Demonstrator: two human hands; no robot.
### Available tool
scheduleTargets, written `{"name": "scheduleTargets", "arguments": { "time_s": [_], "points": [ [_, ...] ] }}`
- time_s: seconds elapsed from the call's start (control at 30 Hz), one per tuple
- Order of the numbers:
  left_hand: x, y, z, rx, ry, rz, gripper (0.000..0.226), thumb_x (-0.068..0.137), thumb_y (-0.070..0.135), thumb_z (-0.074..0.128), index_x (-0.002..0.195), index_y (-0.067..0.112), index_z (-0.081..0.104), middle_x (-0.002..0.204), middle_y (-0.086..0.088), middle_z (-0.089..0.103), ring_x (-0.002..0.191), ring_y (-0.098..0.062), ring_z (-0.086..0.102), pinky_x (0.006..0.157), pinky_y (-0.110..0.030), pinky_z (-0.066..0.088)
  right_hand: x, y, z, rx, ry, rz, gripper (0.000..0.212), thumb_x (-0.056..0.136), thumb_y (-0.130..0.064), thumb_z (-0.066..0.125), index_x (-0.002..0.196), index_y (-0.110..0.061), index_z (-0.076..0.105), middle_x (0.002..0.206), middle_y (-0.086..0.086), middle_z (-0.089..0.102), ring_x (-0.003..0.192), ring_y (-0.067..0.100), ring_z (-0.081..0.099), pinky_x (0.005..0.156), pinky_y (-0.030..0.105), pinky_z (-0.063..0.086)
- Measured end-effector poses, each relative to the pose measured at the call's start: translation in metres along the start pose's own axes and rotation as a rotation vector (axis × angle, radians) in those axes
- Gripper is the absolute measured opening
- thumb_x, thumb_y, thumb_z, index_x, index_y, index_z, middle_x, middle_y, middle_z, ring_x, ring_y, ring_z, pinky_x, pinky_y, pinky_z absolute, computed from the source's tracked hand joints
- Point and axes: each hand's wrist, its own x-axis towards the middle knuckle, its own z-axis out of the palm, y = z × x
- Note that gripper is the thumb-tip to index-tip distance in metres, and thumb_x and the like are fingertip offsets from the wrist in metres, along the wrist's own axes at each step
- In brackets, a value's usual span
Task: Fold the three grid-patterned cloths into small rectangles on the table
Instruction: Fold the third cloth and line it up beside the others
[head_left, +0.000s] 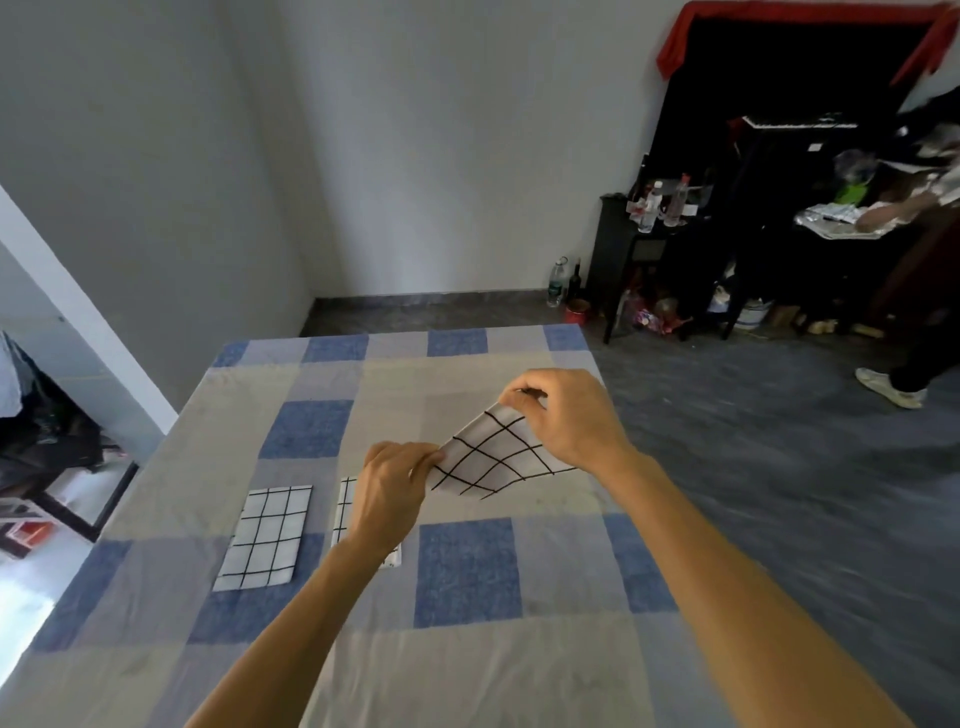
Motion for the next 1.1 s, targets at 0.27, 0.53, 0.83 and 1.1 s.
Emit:
{"name": "scheduleTargets", "arguments": {
  "time_s": [0.27,0.53,0.83,1.1],
  "points": [
    [-0.016,-0.047,-0.014,0.093,-0.099,-0.223,0.01,0.086,0.005,0.065,0.085,0.01,0.073,0.077,-0.002,0.073,0.066,-0.021,0.066,0.064,-0.04,0.056,0.001,0.002,0.001,0.02,0.132,0.002,0.013,0.091,-0.026,0.062,0.09,-0.018,0.073,0.084,-0.005,0.072,0.075,0.01,0.063,0.068,0.033,0.054],
    [0.024,0.024,-0.01,0.021,0.021,0.053,0.026,0.091,0.026,0.06,0.11,0.009,0.066,0.109,-0.004,0.068,0.098,-0.015,0.06,0.091,-0.03,0.041,0.004,-0.001,0.009,-0.028,-0.052,0.008,0.016,0.093,-0.031,0.059,0.089,-0.023,0.072,0.086,-0.01,0.071,0.076,0.005,0.06,0.068,0.027,0.05],
    [0.02,0.027,0.007,0.018,-0.095,0.163,0.012,0.088,0.013,0.059,0.089,0.009,0.071,0.08,-0.001,0.072,0.069,-0.018,0.061,0.078,-0.024,0.04,-0.012,-0.004,0.02,-0.006,-0.079,-0.036,0.016,0.093,-0.03,0.059,0.091,-0.022,0.073,0.09,-0.008,0.072,0.079,0.008,0.063,0.069,0.027,0.05],
    [-0.013,-0.016,-0.008,0.15,-0.205,-0.115,0.011,0.088,0.009,0.062,0.087,0.01,0.073,0.08,-0.005,0.072,0.067,-0.027,0.064,0.065,-0.033,0.05,-0.012,0.005,0.022,-0.028,-0.045,-0.006,0.015,0.093,-0.028,0.06,0.091,-0.021,0.072,0.088,-0.009,0.072,0.078,0.008,0.063,0.066,0.026,0.05]
  ]
}}
